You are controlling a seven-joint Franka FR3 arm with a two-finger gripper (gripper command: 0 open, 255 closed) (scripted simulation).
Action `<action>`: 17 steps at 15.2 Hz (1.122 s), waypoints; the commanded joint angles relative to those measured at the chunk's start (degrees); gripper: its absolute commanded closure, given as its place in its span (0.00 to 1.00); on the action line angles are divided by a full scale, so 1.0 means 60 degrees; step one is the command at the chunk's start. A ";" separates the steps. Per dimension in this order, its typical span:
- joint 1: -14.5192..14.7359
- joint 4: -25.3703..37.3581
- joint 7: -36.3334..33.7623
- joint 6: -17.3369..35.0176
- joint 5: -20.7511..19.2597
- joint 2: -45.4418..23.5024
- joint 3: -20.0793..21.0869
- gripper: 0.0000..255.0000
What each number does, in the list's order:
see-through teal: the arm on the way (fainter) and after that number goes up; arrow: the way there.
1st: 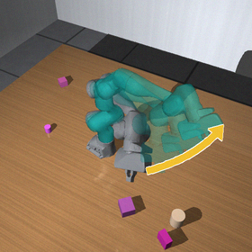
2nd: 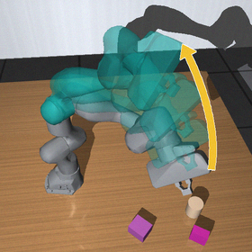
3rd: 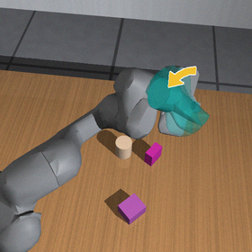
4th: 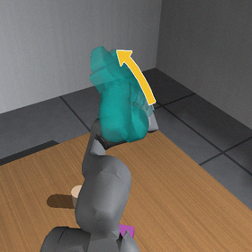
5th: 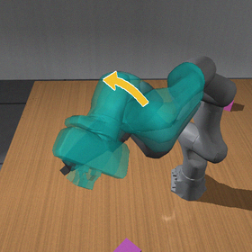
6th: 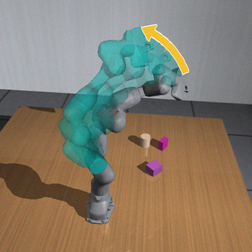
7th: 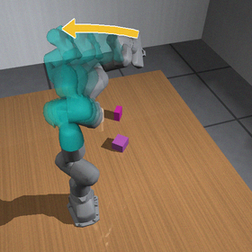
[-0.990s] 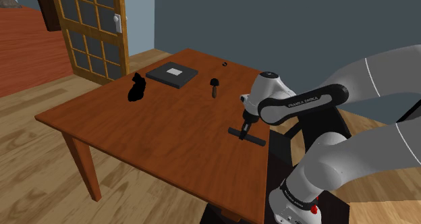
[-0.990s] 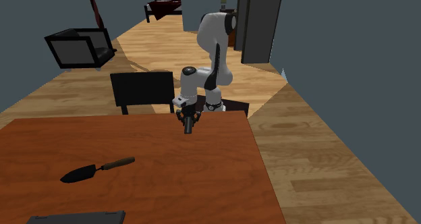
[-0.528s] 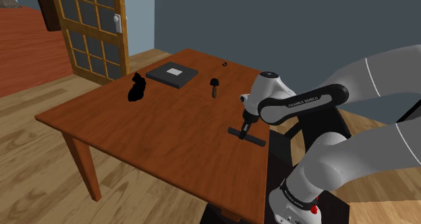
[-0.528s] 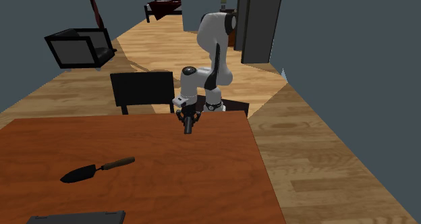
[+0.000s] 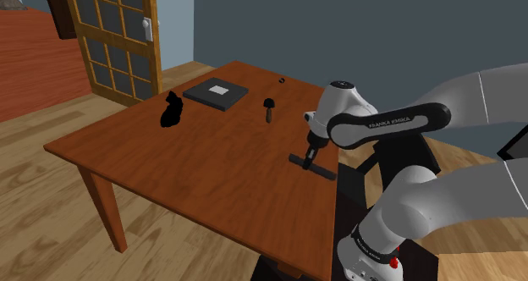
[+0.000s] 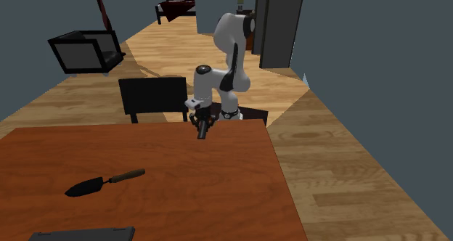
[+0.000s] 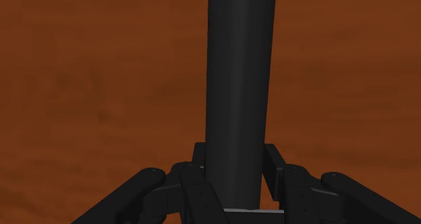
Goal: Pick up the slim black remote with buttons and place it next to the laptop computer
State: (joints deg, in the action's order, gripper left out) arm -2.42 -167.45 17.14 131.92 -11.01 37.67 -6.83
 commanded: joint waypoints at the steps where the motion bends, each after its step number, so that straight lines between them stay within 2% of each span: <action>1: -0.0004 0.0186 0.0072 -0.0343 0.0024 0.0156 -0.0016 1.00; 13: 0.0092 0.1220 0.0226 -0.2268 0.0249 0.1053 0.0105 1.00; 17: 0.0365 0.2432 -0.0035 -0.1632 0.0451 -0.0815 0.0247 1.00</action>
State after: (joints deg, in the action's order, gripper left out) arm -0.60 -154.50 17.34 120.68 -8.56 35.89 -5.51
